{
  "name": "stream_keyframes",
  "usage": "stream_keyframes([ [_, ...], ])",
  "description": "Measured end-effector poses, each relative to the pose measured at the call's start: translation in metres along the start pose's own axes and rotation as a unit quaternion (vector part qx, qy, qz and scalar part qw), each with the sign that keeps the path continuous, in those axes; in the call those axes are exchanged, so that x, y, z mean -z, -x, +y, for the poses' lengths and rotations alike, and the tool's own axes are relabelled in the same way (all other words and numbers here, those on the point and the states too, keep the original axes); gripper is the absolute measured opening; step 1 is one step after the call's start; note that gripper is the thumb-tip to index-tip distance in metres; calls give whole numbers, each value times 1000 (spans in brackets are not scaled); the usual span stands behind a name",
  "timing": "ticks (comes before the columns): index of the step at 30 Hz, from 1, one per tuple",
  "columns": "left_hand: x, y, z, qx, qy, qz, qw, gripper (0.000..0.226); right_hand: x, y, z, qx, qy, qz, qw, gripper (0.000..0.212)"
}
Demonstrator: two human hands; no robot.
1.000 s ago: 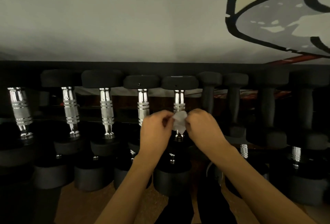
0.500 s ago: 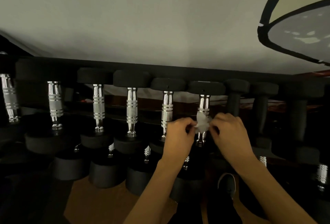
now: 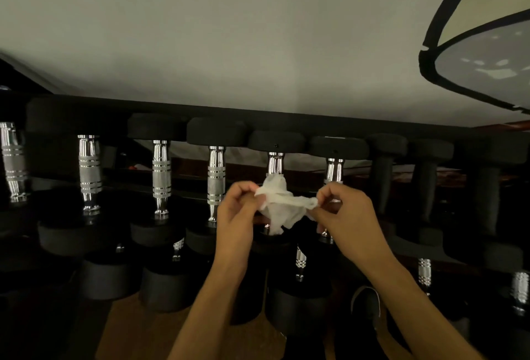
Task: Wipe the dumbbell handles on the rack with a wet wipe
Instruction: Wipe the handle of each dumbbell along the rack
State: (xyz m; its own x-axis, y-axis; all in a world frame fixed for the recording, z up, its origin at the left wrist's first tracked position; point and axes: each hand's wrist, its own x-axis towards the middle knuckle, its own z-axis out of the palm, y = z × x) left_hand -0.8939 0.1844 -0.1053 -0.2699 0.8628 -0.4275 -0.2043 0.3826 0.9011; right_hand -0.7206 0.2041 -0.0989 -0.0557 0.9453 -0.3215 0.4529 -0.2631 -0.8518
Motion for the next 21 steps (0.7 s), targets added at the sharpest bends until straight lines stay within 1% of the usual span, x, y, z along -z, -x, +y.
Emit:
stream_keyframes([
  [1, 3, -5, 1, -11, -9, 6, 1000, 17, -3, -3, -2, -1, -5, 8, 1000, 20],
  [2, 6, -10, 1, -24, -23, 13, 999, 14, -5, -6, -3, 10, 14, 21, 1000, 20],
  [4, 8, -21, 2, -48, -52, 29, 997, 11, -10, -11, -4, 52, 94, 30, 994, 19],
  [6, 10, -31, 3, -59, -84, 38, 994, 15, -15, -11, -3, 77, 154, 10, 985, 20],
  [8, 11, -41, 3, -45, -120, 26, 991, 23, -21, -7, -1, 88, 168, 2, 982, 21],
  [10, 11, -47, 2, -29, -160, 6, 987, 27, -27, -3, -2, 102, 150, 19, 983, 16],
  [11, 11, -49, 2, -29, -182, -1, 983, 28, -30, -1, -4, 102, 129, 26, 986, 14],
  [13, 11, -45, 4, -39, -205, -15, 978, 25, -37, 0, -7, 72, 63, 23, 995, 10],
  [15, 6, -36, 8, -41, -194, -40, 979, 20, -42, -1, -10, 12, -26, -2, 1000, 11],
  [16, 3, -30, 11, -39, -177, -57, 982, 18, -44, -1, -12, -23, -84, -19, 996, 12],
  [17, 0, -24, 13, -38, -153, -77, 984, 16, -46, -1, -14, -62, -158, -34, 985, 14],
  [18, -3, -19, 16, -34, -129, -92, 987, 13, -47, -1, -16, -107, -241, -51, 963, 17],
  [19, -5, -14, 17, -25, -103, -103, 989, 11, -49, -1, -17, -149, -318, -65, 934, 20],
  [20, -8, -10, 18, -17, -80, -110, 990, 10, -49, -1, -16, -182, -376, -72, 906, 21],
  [21, -10, -8, 18, -14, -67, -112, 991, 10, -50, -2, -14, -199, -411, -69, 887, 20],
])
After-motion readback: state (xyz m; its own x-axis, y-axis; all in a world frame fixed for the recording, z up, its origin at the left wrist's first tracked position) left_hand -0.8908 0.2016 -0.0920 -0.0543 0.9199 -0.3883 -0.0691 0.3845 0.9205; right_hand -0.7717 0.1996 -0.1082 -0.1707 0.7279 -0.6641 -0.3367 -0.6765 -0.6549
